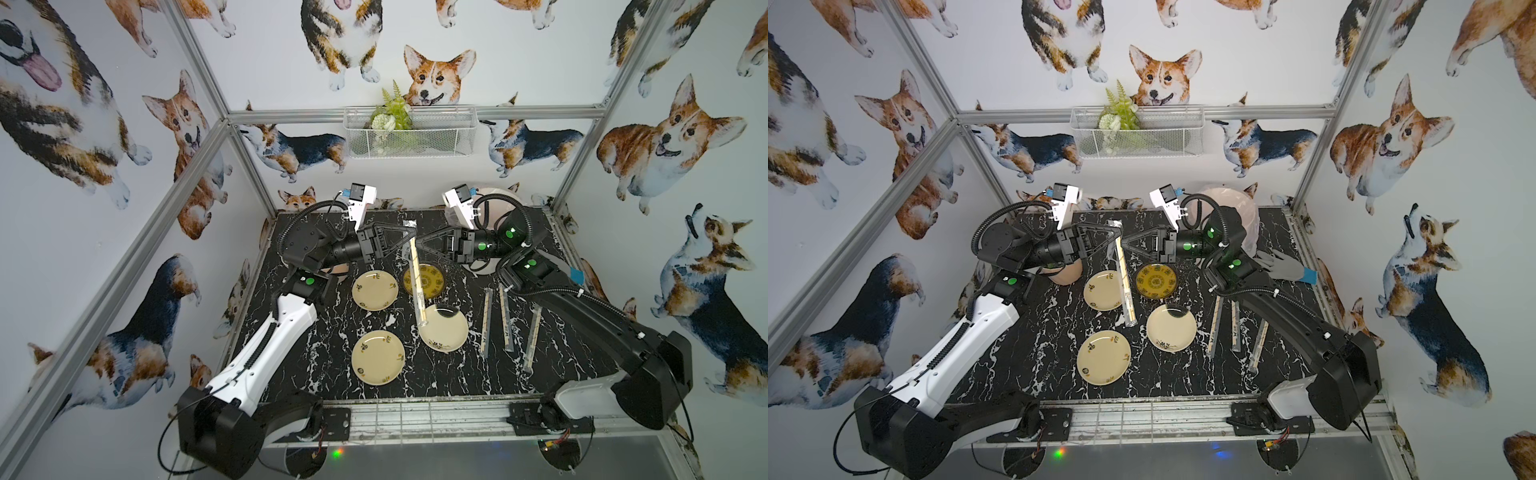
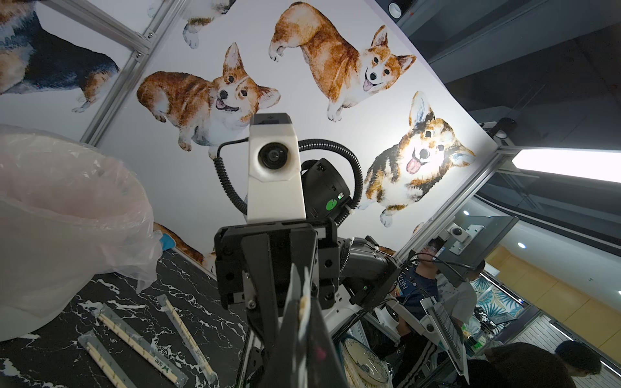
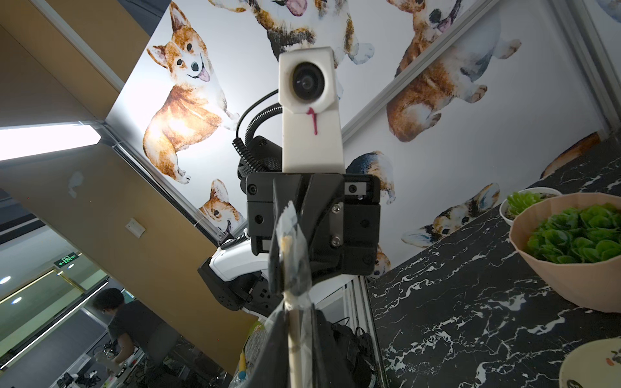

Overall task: Remove the packaging of disposable chopsticks
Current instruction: Remove the packet bag from the disposable chopsticks.

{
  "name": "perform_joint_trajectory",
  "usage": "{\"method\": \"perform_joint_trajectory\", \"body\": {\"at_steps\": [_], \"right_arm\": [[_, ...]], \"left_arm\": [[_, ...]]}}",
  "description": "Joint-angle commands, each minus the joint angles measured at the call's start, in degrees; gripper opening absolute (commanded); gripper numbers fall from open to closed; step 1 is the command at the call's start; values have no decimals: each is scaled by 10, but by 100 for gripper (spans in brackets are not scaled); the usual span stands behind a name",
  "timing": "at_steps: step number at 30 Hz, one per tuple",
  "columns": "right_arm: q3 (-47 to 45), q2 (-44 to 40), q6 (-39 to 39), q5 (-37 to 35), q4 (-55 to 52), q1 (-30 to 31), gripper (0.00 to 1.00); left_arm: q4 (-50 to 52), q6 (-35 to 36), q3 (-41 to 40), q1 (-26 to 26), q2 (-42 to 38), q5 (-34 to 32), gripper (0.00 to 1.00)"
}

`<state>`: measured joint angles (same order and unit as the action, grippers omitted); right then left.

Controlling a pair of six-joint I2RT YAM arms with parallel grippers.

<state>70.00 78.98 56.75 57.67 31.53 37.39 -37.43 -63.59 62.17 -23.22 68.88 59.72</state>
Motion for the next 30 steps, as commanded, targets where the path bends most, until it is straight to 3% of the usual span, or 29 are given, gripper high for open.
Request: {"method": "perform_joint_trajectory", "body": {"at_steps": [1, 5, 15, 27, 29, 30], "right_arm": [[-2, 2, 38, 7, 55, 0, 14], [-5, 0, 40, 8, 54, 0, 0], [-42, -49, -45, -38, -86, 0, 0], [-114, -122, -87, -42, -149, 2, 0], [-120, -137, -99, -36, -145, 2, 52], [-121, -143, -109, -37, -151, 4, 69]], "left_arm": [[-32, -17, 1, 0, 2, 10, 0], [-33, -20, 1, 0, 3, 10, 0], [-6, 8, 7, 0, -16, -22, 0], [129, 122, 10, 0, -74, -147, 0], [148, 131, 11, 1, -80, -168, 0], [154, 134, 10, 1, -83, -177, 0]]}}
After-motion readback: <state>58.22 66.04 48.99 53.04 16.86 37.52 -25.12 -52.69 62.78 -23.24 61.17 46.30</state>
